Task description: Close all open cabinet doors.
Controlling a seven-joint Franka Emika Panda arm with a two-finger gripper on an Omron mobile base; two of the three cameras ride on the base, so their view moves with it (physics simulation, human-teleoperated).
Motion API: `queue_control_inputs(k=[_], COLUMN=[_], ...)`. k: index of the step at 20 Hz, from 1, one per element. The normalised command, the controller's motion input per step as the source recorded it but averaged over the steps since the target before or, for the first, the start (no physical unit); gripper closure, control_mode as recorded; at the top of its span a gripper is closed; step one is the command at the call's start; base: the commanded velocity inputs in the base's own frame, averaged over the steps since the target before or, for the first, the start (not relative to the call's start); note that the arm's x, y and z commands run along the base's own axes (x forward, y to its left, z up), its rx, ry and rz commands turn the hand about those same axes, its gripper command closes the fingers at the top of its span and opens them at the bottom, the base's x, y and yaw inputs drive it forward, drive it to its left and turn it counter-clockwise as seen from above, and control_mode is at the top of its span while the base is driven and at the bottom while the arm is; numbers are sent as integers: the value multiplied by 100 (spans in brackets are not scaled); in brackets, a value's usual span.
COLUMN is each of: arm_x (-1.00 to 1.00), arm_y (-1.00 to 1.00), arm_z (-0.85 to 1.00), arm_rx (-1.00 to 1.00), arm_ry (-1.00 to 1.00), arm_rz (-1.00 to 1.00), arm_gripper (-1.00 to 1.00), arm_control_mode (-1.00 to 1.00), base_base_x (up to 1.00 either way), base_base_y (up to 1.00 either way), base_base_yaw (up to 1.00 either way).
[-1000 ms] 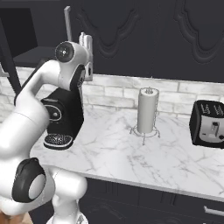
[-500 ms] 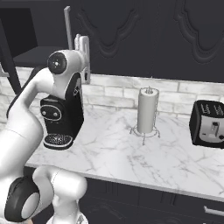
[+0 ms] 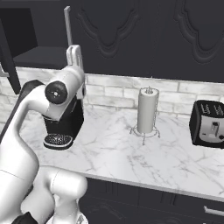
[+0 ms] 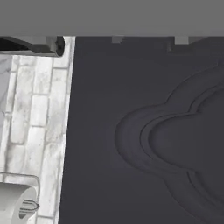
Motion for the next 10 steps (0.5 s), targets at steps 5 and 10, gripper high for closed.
queue_control_inputs(k=[5, 10], arm_x=[-69, -66], arm_y=[0, 0], arm_z=[0, 0], arm_rx=[-1, -2], arm_ry=[-6, 0], arm_rz=[10, 3], arm_gripper=[-100, -100], arm_control_mode=[-100, -100], base_base_x=[0, 0], base_base_y=[0, 0], base_base_yaw=[0, 0])
